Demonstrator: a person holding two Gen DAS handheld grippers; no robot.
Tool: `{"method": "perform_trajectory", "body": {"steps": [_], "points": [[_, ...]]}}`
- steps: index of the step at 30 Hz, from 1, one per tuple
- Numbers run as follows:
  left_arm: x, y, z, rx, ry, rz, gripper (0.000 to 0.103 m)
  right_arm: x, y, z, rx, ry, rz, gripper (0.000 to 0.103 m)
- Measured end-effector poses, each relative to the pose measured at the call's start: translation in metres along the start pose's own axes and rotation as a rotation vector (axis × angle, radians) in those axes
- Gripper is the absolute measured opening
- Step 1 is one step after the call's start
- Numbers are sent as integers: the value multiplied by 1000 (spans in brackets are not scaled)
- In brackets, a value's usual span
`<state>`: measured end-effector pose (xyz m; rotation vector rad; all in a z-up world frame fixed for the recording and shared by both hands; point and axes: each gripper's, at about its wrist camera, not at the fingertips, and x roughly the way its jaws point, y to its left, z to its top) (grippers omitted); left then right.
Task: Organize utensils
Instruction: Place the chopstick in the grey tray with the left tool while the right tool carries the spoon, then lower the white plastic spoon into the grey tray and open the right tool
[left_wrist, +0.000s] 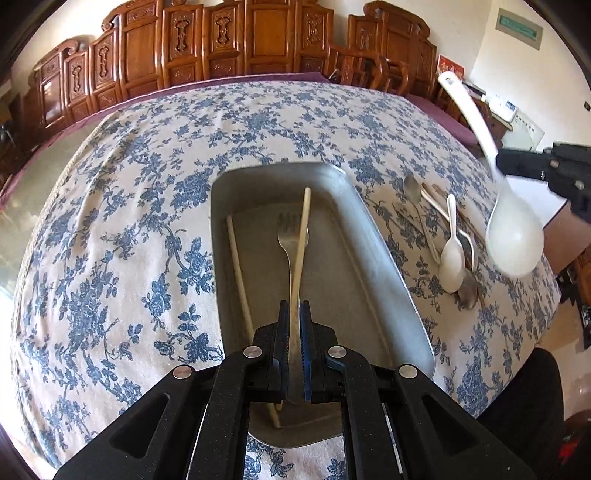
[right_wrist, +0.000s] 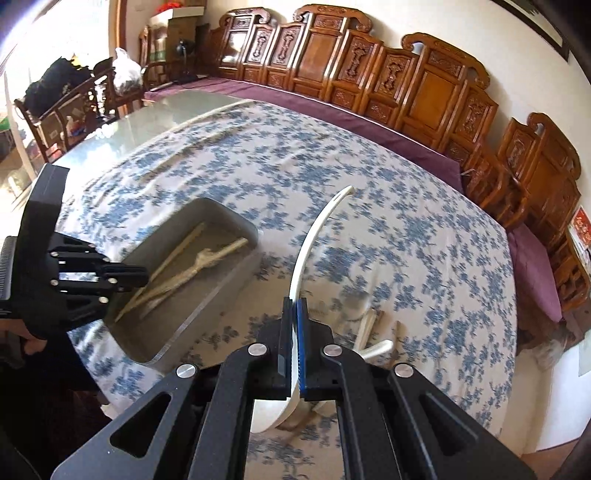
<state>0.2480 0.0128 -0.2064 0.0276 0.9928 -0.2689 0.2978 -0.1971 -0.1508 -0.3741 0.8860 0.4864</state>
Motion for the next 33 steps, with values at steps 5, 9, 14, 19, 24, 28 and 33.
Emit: {"method": "perform_trajectory", "body": {"steps": [5,9,14,19,24,28,33], "points": [[-12,8,6,-15,-38,8,4,8,21,7,2,-6,47,3],[-21,17,10,-19,-68,27,4,16,34,11,6,-4,73,3],[-32,34,15,-54,-101,29,4,22,48,20,7,-10,109,3],[-36,47,18,-86,-111,29,4,34,61,26,35,-11,154,3],[-37,54,19,-104,-114,29,4,53,75,23,67,6,182,3],[-37,57,18,-110,-116,35,4,69,84,17,100,22,202,3],[-35,59,18,-117,-111,40,4,86,88,12,99,47,211,3]]}}
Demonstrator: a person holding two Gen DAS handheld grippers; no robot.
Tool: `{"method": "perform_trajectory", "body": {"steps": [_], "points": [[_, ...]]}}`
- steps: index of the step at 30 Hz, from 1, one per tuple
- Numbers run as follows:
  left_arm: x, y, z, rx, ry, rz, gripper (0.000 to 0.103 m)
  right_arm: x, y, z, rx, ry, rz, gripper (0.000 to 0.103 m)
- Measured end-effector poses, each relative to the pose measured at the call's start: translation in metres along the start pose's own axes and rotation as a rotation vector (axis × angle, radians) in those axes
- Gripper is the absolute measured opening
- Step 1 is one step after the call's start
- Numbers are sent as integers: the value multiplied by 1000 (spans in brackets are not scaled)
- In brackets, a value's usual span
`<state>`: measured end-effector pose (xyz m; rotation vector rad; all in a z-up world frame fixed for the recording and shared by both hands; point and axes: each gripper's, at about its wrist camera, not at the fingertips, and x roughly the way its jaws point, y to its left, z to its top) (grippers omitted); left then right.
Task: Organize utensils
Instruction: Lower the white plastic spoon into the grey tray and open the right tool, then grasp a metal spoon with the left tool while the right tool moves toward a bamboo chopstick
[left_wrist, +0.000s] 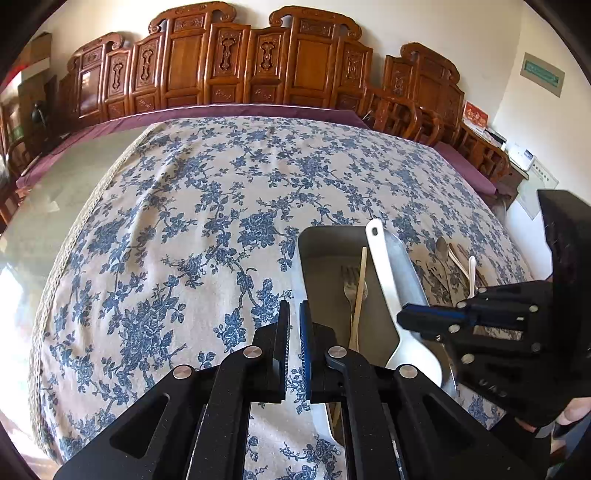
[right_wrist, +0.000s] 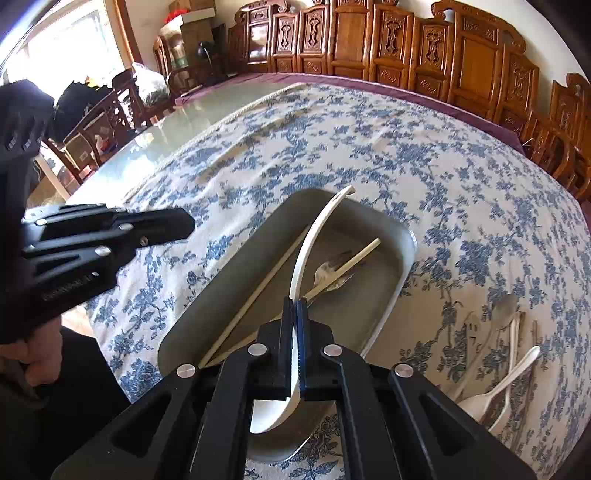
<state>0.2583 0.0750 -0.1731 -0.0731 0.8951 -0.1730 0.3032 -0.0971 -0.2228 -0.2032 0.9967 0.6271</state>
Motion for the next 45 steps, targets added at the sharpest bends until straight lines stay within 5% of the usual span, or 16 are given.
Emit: {"method": "perform_trajectory", "body": {"steps": [9,17,19,24,28,35,45], "points": [[4,-7,0,4,8,5,4,13,-2,-8,-18,12,30,5],[6,-22,3,25,7,-6,9,-27,-35,-15,37,-70,8,5],[5,-31,3,40,3,-16,19,-44,-51,-24,60,-91,-20,5],[3,-61,3,78,-6,-46,21,-84,-94,-54,109,-117,-124,8],[3,-87,0,123,-11,-58,22,-110,-129,-88,161,-135,-211,24],[14,-136,-7,187,17,-83,22,-124,-166,-139,232,-133,-253,30],[63,-188,-4,247,128,-106,22,-117,-192,-169,253,-119,-263,30]]}}
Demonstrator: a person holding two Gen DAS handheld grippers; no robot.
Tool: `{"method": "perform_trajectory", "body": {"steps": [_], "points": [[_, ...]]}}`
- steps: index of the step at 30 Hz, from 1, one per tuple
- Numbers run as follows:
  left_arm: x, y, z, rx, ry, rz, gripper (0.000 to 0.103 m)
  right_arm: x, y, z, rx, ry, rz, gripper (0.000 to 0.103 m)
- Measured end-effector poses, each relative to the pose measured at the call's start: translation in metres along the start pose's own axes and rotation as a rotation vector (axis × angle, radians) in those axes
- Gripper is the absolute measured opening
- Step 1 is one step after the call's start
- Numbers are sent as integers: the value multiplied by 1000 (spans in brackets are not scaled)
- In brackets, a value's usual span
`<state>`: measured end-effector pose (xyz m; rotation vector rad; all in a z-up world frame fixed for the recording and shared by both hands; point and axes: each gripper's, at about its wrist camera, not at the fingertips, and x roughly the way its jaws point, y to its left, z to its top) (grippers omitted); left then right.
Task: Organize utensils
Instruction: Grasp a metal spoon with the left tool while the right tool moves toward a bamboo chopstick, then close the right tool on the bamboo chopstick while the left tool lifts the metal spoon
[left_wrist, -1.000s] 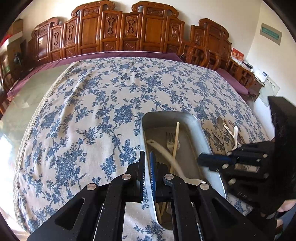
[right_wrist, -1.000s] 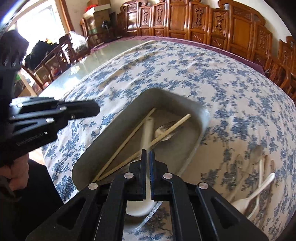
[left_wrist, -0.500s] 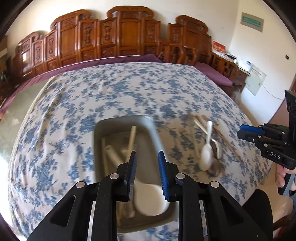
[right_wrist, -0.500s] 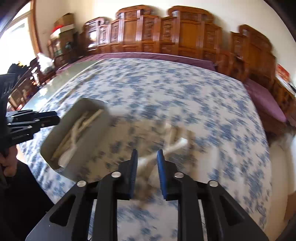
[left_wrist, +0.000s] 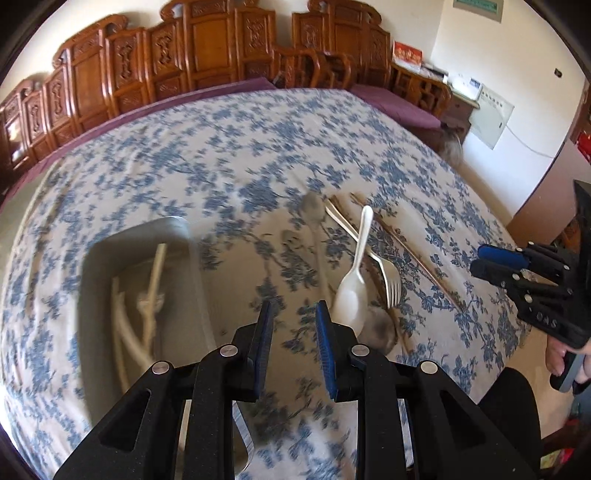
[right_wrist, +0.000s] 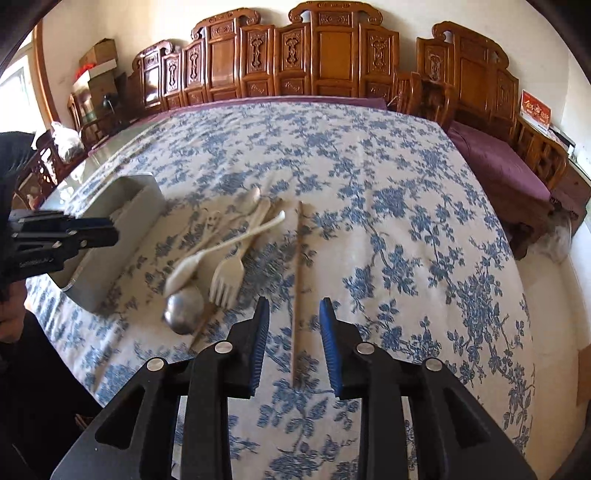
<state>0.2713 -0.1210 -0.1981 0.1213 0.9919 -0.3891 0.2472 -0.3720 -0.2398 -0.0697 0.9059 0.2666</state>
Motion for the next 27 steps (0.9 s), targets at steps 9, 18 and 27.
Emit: {"method": "perform_trajectory", "body": {"steps": [9,18,27], "points": [[57,-18,42,26,86,-31,16,5,-23,-6,78,13,4,30],[101,-22,66,48,157,7,9,5,-35,-6,123,15,34,30],[115,-29,70,81,198,50,9,8,-30,-6,115,31,60,30]]}}
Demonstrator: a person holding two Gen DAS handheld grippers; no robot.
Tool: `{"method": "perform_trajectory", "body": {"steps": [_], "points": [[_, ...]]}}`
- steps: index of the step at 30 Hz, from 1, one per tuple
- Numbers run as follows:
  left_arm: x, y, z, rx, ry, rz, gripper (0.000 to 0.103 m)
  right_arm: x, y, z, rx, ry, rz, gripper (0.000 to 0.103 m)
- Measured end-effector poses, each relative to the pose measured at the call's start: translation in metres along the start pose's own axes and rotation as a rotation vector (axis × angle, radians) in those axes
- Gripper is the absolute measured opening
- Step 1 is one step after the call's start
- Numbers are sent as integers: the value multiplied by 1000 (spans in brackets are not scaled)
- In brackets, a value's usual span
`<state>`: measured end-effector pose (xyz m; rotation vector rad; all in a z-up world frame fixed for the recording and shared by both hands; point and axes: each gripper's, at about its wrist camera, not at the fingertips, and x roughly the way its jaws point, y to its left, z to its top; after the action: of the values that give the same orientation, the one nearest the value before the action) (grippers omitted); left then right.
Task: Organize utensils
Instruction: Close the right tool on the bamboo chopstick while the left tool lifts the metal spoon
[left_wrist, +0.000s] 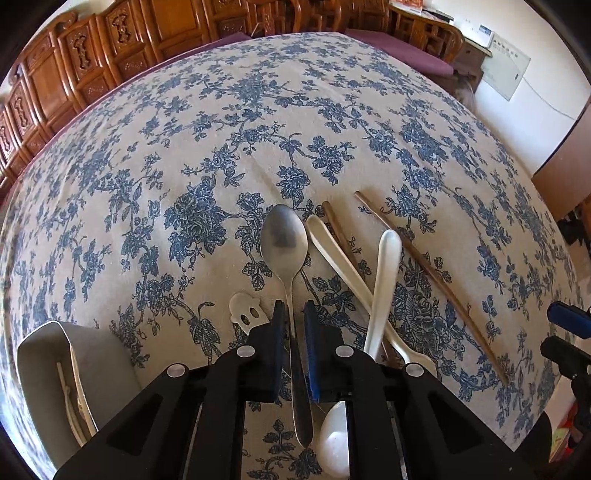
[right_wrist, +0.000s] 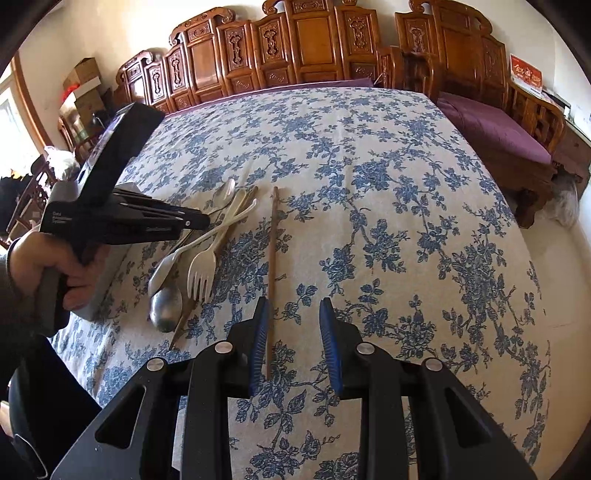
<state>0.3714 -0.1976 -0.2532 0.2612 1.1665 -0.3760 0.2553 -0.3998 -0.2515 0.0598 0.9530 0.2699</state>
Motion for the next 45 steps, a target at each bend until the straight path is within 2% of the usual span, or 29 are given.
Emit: {"method": "perform_trajectory", "body": {"steps": [2,4,8,14,22,35,45], "points": [[0,-1,0,5,2,5,9,-1,0,0,1,1,1,30],[0,-1,-1,7,2,-1,3,0,0,0,3,2,1,30],[-4,-4,-5,28,-12,8,2,3,1,-1,1,13,4,30],[-36,-3,-13,18,-92,-13,2,13,5,-5,-11,36,7,30],[-85,-2,-32,-3,-182,-56,2,13,13,-2,-53,22,-22,30],[-133,10,-73,-41,-239,-51,2,10,25,-2,-99,14,-48,30],[-159,17,-86,-58,-277,-47,2,17,27,7,-74,17,-38,30]]}}
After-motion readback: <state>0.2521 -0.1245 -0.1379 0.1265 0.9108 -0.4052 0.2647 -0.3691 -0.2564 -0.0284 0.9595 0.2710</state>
